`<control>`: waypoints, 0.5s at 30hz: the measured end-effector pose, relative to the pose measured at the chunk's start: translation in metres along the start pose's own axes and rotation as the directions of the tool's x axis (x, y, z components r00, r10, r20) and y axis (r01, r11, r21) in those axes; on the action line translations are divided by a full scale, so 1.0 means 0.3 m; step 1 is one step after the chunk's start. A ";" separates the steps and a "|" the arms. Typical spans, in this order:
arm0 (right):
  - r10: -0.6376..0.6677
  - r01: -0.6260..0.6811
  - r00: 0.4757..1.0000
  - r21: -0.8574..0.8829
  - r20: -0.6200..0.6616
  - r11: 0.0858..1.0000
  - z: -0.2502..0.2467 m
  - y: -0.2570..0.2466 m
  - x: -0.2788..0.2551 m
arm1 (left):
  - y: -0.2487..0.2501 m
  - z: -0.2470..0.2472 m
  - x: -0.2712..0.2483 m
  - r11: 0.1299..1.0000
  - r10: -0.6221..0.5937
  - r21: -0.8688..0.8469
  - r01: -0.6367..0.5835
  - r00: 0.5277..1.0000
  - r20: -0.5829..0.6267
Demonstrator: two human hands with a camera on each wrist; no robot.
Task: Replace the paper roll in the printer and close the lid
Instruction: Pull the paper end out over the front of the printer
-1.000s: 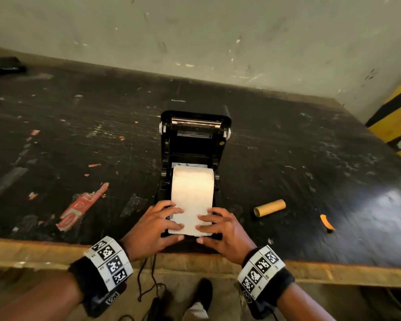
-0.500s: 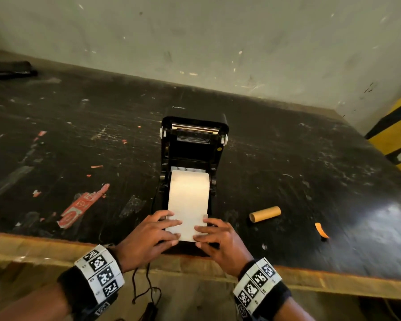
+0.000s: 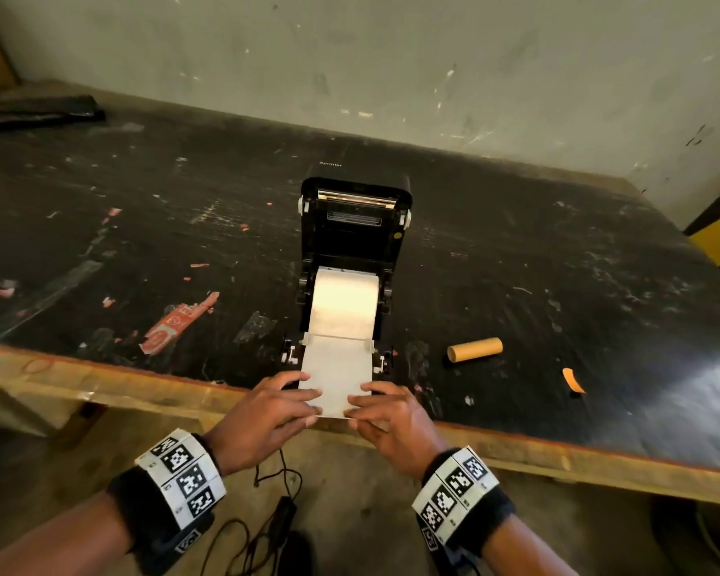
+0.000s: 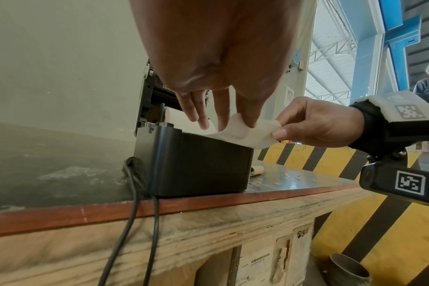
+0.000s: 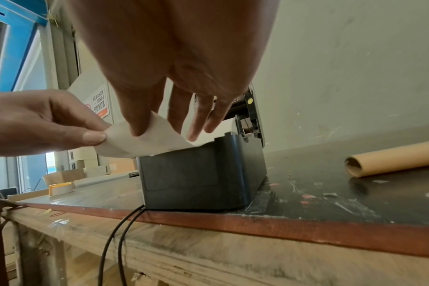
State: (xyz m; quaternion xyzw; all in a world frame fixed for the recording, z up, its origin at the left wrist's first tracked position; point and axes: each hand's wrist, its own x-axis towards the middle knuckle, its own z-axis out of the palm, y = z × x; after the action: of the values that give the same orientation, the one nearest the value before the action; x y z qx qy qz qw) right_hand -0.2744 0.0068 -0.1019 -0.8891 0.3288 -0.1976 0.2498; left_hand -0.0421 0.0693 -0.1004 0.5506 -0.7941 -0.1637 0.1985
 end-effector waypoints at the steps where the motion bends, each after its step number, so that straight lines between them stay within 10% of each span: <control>1: -0.010 0.010 1.000 0.010 -0.011 1.000 0.002 -0.003 -0.009 | 0.006 0.007 -0.009 1.000 -0.005 -0.002 0.005 1.000 -0.008; 15: 0.048 -0.058 0.989 0.070 0.143 0.996 -0.093 -0.033 0.043 | 0.025 -0.072 0.007 0.995 -0.099 0.009 0.098 0.992 0.082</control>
State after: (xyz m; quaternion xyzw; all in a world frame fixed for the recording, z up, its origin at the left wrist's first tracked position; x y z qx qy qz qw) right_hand -0.2749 -0.0043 -0.0716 -0.8819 0.3264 -0.1393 0.3102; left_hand -0.0381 0.0689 -0.0778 0.5825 -0.7738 -0.1939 0.1561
